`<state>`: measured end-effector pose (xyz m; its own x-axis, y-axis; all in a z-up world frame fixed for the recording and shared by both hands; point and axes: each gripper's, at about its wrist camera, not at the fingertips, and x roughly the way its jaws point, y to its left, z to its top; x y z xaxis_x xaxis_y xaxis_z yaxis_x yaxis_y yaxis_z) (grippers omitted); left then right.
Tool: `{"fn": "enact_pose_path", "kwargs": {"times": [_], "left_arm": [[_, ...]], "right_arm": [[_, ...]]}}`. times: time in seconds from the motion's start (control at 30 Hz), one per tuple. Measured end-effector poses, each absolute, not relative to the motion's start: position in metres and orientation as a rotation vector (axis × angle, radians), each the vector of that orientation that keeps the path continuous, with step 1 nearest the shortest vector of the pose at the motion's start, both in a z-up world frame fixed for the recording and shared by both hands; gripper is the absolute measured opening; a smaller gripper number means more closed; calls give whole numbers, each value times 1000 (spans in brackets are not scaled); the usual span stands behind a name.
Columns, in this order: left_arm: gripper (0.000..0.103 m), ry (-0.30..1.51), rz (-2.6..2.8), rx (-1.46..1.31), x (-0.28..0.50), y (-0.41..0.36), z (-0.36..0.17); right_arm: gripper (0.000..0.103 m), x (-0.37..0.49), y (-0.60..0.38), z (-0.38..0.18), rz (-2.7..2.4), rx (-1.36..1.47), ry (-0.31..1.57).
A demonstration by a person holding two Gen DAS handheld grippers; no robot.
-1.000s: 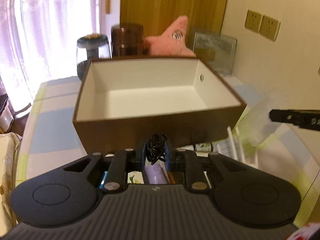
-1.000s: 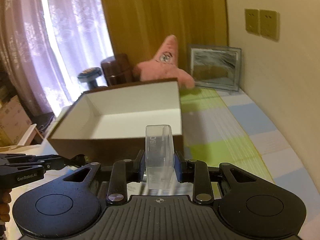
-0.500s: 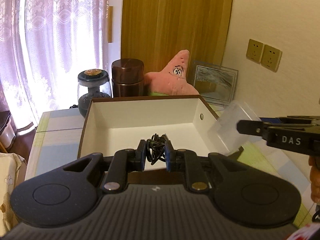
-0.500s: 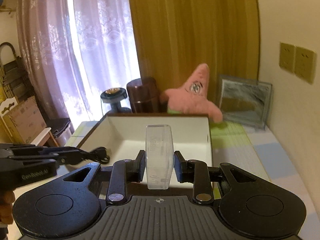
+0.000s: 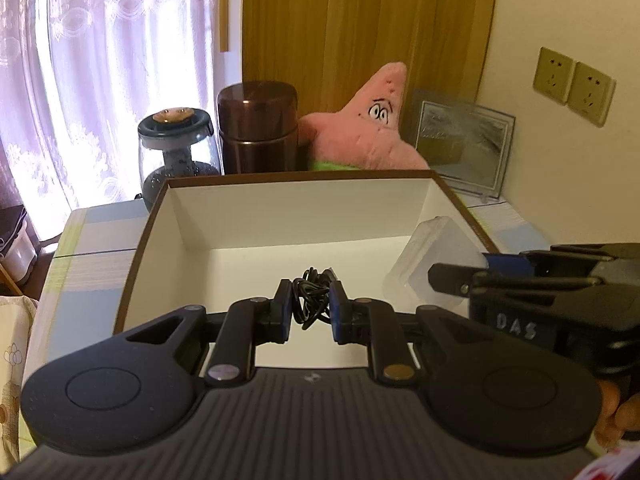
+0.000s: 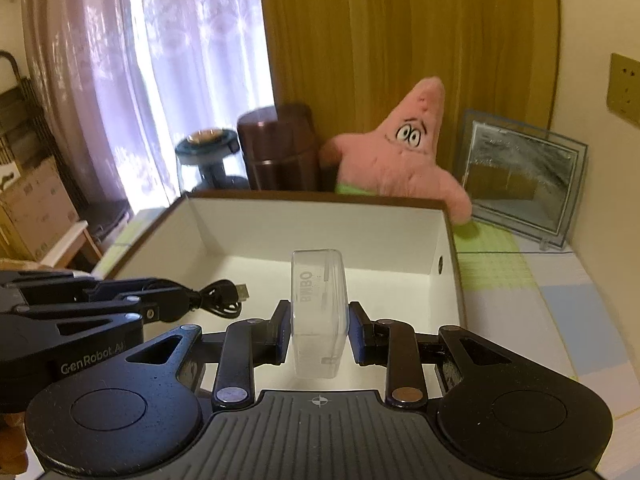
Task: Organize rigid objects
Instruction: 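Carry both held items over the brown box and open both tools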
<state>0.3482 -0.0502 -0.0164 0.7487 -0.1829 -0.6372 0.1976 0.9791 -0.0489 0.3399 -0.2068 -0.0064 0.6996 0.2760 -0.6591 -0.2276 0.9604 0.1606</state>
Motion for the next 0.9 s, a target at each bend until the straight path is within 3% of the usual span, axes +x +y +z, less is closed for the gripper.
{"fn": "enact_pose_path", "kwargs": {"times": [0.17, 0.27, 0.3, 0.47, 0.9], "left_arm": [[16, 703, -190, -1, 365, -50, -26], [30, 714, -182, -7, 371, -48, -28], [30, 717, -182, -6, 372, -47, -28], [38, 730, -171, -2, 370, -42, -27], [50, 734, -170, 2, 358, -40, -17]], "right_arm": [[26, 355, -205, -21, 272, 78, 757], [28, 364, -203, -26, 260, 72, 769], [28, 365, -203, -27, 252, 65, 775], [51, 362, -203, -23, 260, 67, 762], [57, 348, -211, -13, 248, 107, 761]]}}
